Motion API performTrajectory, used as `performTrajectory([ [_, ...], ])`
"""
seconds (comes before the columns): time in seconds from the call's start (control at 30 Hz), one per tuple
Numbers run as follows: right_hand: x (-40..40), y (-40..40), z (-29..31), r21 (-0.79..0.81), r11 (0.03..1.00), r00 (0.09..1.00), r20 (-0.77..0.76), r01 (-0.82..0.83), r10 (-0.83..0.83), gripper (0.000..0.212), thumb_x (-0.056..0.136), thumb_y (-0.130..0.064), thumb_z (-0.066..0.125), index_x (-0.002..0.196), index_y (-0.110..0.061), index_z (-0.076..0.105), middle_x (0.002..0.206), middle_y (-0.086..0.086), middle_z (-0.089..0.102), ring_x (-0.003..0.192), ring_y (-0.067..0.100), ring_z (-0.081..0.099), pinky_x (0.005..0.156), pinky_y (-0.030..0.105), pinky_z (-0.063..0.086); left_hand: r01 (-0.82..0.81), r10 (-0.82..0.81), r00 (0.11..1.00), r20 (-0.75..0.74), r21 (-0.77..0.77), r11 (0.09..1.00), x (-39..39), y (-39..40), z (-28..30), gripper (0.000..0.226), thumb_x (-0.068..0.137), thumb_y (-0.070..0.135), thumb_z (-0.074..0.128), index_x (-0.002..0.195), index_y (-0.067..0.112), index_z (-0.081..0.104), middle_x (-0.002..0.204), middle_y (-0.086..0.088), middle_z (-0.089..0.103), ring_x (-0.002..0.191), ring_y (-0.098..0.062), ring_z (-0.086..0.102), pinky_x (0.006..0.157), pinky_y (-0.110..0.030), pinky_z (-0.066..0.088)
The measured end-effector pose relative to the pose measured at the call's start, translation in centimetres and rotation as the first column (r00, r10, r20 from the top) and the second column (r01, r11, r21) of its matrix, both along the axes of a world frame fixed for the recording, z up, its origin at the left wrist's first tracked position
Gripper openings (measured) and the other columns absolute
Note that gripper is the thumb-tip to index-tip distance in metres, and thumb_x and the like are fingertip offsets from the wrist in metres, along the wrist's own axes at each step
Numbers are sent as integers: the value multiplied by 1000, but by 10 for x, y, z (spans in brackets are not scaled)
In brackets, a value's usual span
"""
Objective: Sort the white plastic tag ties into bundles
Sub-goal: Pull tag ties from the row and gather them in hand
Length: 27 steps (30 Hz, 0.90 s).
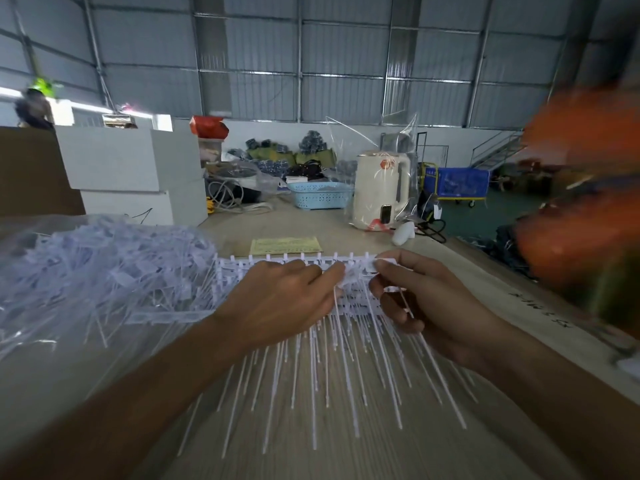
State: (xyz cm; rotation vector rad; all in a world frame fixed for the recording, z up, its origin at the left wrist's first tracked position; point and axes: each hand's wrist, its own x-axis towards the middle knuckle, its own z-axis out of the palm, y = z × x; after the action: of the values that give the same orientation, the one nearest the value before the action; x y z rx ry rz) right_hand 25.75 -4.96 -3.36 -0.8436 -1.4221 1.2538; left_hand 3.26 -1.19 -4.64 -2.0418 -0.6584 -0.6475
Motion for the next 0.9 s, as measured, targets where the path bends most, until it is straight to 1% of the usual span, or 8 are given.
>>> performTrajectory([
  [0.07, 0, -1, 0, -28, 999, 1000, -18, 19, -20, 16, 100, -19, 55, 87, -15, 62, 66, 12, 58, 39, 12, 38, 35, 15, 25, 23, -23, 999, 28, 8, 1000, 1, 0, -2, 35, 102, 33, 49, 124, 11, 65, 83, -4, 72, 66, -20, 67, 44, -32, 51],
  [0.17, 1, -3, -1, -20, 999, 999, 0, 35, -35, 14, 102, -17, 53, 91, -11, 58, 62, 14, 57, 37, 13, 37, 36, 15, 23, 57, -57, 997, 47, -2, 998, 3, 1, -1, 33, 103, 28, 47, 122, 9, 66, 94, -6, 74, 76, -22, 70, 46, -34, 55],
  [0.3, 5, 0, -3, 163, 983, 961, 247, 84, -123, 14, 103, -19, 54, 96, -7, 56, 63, 14, 63, 40, 18, 42, 39, 20, 29, 78, -76, 997, 33, -63, 995, 1, 2, 0, 32, 84, 14, 72, 115, 5, 68, 90, -9, 73, 73, -25, 69, 42, -33, 52],
  [0.4, 11, 3, -3, 467, 884, 776, 546, 31, -315, 8, 103, -20, 53, 98, -14, 55, 61, 4, 68, 38, 16, 50, 41, 23, 40, 94, -97, 995, -24, -101, 990, -1, 2, 0, 32, 85, 18, 64, 114, 6, 70, 86, -9, 72, 70, -25, 68, 41, -32, 52],
  [0.47, 15, 4, -2, 570, 820, 676, 622, -44, -396, 2, 102, -20, 54, 100, -20, 55, 64, -4, 70, 40, 12, 56, 46, 26, 47, 107, -114, 992, -48, -121, 987, -1, 2, 0, 33, 90, 22, 55, 115, 6, 71, 84, -7, 73, 69, -22, 69, 42, -32, 53],
  [0.57, 20, 7, 0, 638, 764, 665, 613, -97, -427, 7, 102, -19, 54, 98, -23, 56, 70, -10, 71, 46, 11, 61, 52, 31, 52, 109, -116, 993, -37, -160, 981, 1, 1, 1, 41, 93, 26, 42, 116, 9, 71, 79, -4, 71, 68, -20, 68, 41, -30, 50],
  [0.73, 23, 12, -2, 734, 665, 663, 567, -139, -488, 10, 103, -17, 53, 101, -24, 59, 77, -14, 70, 53, 10, 63, 57, 34, 53, 135, -139, 990, -2, -233, 963, 3, -2, 2, 43, 95, 28, 39, 117, 9, 70, 78, -4, 70, 68, -22, 68, 41, -33, 52],
  [0.9, 26, 14, -3, 811, 558, 580, 544, -178, -606, 16, 105, -24, 50, 111, -20, 64, 82, -10, 72, 60, 6, 65, 59, 36, 54, 177, -173, 984, 41, -336, 925, 4, -3, 1, 46, 97, 30, 36, 121, 7, 69, 84, -9, 73, 71, -27, 71, 50, -41, 58],
])
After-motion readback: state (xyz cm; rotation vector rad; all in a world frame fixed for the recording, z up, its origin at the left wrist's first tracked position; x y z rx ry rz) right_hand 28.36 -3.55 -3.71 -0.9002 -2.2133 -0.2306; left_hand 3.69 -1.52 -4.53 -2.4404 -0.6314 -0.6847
